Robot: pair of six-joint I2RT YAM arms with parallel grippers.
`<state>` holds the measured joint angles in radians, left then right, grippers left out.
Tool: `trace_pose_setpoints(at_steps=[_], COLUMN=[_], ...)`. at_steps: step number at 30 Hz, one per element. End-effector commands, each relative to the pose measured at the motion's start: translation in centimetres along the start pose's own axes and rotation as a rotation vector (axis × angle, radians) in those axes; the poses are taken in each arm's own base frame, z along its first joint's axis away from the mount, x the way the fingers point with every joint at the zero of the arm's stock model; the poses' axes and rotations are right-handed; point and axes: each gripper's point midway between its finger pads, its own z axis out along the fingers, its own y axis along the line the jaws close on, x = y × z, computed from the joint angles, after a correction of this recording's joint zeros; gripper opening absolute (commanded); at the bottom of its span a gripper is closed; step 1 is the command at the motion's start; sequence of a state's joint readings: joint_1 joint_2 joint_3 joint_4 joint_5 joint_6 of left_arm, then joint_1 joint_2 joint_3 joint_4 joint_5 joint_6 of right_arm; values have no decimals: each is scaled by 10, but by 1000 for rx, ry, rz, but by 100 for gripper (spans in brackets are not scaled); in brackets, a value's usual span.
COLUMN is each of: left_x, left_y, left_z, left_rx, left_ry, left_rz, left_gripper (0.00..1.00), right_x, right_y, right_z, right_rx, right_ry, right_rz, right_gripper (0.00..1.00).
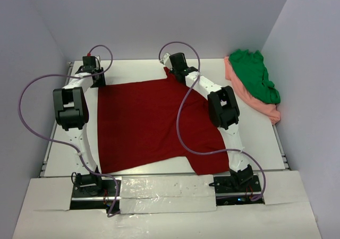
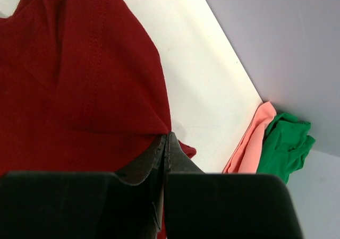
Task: Fold and stack the t-shirts
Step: Grap the side of the flattened tshirt furthest away from the robot with both arms
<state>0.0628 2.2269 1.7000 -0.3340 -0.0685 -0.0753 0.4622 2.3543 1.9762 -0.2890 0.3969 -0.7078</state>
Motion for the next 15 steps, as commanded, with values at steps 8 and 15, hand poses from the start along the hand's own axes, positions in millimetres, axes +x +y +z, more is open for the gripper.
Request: trace_pose_setpoints(at_steps=[8,15], left_x=[-6,3], left_y=[13,12], left_z=[10,18], left_rx=[-47,-40], left_ry=[-3,26], left_rz=[-12,-17], left_gripper=[46,46], right_x=[-24,-26], right_y=[-24,-28], right_z=[-22,-26], right_rx=[24,27], right_ry=[-71,-76], right_rz=[39,38], right_gripper=[0,0])
